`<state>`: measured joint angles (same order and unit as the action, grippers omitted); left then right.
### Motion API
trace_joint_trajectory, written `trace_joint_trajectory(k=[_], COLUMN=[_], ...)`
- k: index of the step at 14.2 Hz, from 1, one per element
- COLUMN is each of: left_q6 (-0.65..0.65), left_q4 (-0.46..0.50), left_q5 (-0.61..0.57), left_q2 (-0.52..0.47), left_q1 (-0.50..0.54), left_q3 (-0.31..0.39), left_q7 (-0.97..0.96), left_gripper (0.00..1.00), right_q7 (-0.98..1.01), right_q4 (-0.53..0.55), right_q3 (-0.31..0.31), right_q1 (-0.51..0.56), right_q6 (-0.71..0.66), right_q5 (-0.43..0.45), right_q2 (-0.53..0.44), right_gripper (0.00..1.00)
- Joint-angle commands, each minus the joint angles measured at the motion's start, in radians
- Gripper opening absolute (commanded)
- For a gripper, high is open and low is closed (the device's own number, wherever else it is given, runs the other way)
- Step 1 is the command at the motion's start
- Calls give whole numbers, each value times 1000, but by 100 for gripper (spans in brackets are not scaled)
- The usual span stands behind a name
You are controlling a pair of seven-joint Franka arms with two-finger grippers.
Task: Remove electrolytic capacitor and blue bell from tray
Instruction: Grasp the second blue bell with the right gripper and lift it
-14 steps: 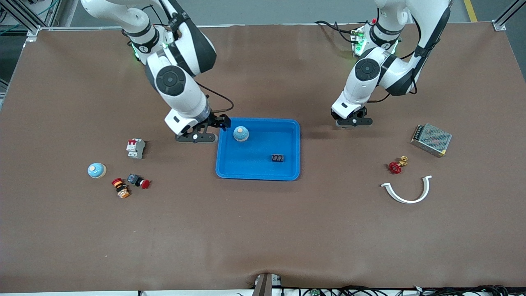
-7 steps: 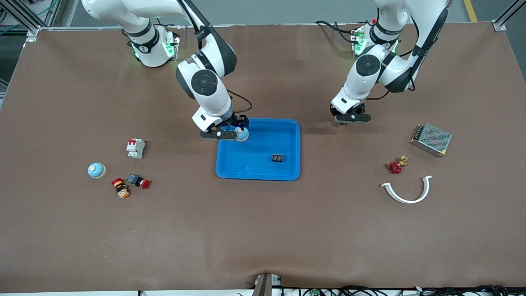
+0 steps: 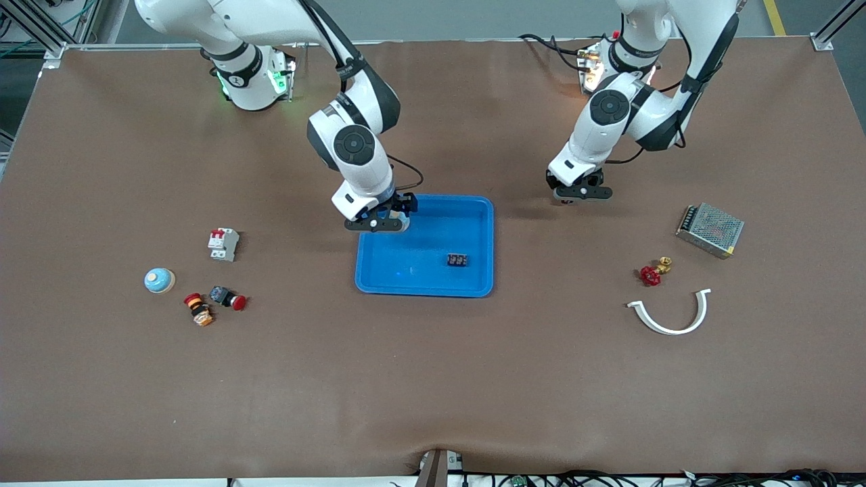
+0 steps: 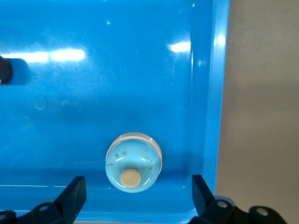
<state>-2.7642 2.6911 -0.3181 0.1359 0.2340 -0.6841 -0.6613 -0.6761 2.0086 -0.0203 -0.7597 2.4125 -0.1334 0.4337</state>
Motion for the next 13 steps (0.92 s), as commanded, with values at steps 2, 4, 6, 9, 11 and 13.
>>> trace_joint_trajectory(k=[2, 4, 6, 9, 11, 13], left_q6=[-40, -54, -69, -97, -104, -104], left_q4=[16, 16, 16, 15, 15, 15], left_q5=[-2, -2, -2, -2, -2, -2], left_q2=[7, 20, 25, 50, 56, 56], left_q1=[22, 22, 19, 10, 7, 5], left_q3=[-17, -17, -17, -26, -28, -38], left_q7=[20, 19, 11, 6, 3, 0], left_gripper=[0, 0, 0, 0, 0, 0], right_q7=[-11, -11, -13, -17, -19, -19], right_q4=[-8, -10, -10, -13, -13, -14], right_q3=[-10, -9, -9, -9, -9, -9], right_q1=[-23, -24, -27, -32, -33, -33], right_q6=[43, 59, 77, 105, 122, 134], right_q5=[-15, -17, -17, -17, -17, -17], right_q2=[45, 57, 72, 95, 106, 119], right_gripper=[100, 100, 100, 100, 100, 100])
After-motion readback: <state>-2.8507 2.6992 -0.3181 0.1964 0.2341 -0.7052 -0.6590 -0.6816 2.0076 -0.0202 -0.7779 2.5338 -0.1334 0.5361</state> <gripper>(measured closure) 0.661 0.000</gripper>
